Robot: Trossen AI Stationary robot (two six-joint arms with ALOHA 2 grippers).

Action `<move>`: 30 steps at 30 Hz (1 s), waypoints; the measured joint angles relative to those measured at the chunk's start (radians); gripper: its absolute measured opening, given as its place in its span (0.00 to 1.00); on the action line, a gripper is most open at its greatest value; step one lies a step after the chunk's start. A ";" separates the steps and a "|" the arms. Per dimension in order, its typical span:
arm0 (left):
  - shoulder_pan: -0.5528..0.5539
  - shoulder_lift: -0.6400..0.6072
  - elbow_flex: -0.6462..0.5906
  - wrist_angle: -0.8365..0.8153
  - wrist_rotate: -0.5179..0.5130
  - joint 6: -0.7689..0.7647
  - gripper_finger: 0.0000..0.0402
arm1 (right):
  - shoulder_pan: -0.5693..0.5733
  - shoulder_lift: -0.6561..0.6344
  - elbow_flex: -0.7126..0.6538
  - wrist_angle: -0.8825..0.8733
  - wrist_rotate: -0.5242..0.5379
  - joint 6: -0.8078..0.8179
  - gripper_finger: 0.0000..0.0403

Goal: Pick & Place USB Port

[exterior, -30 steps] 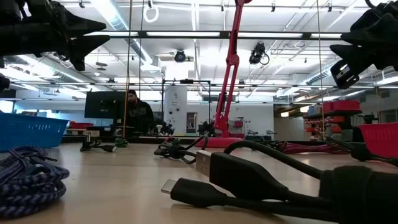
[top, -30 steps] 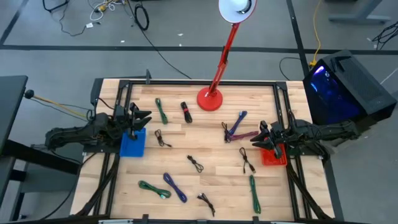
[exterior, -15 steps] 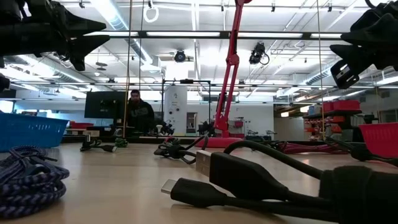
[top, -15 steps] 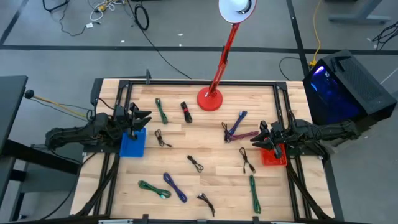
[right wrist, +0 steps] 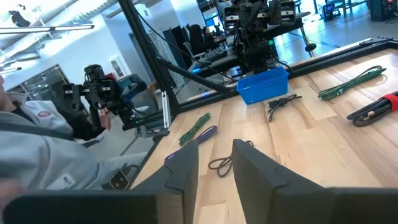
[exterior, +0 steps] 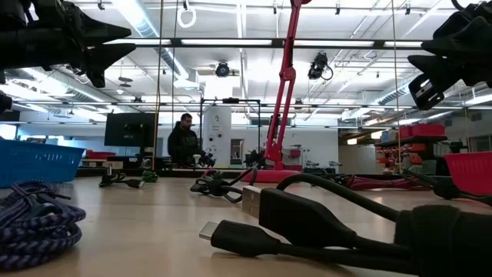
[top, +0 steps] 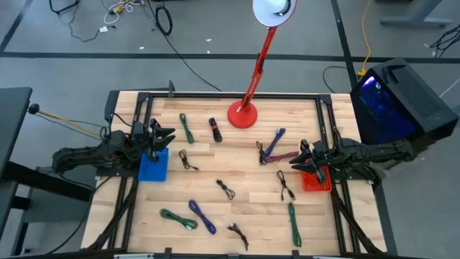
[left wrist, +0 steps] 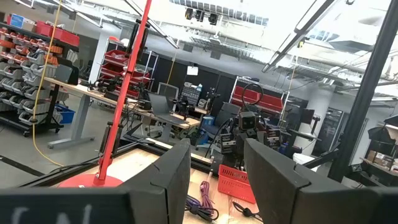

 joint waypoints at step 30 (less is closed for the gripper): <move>0.000 0.000 0.000 0.010 0.000 0.000 0.39 | -0.002 -0.002 0.000 0.023 0.278 -0.307 0.25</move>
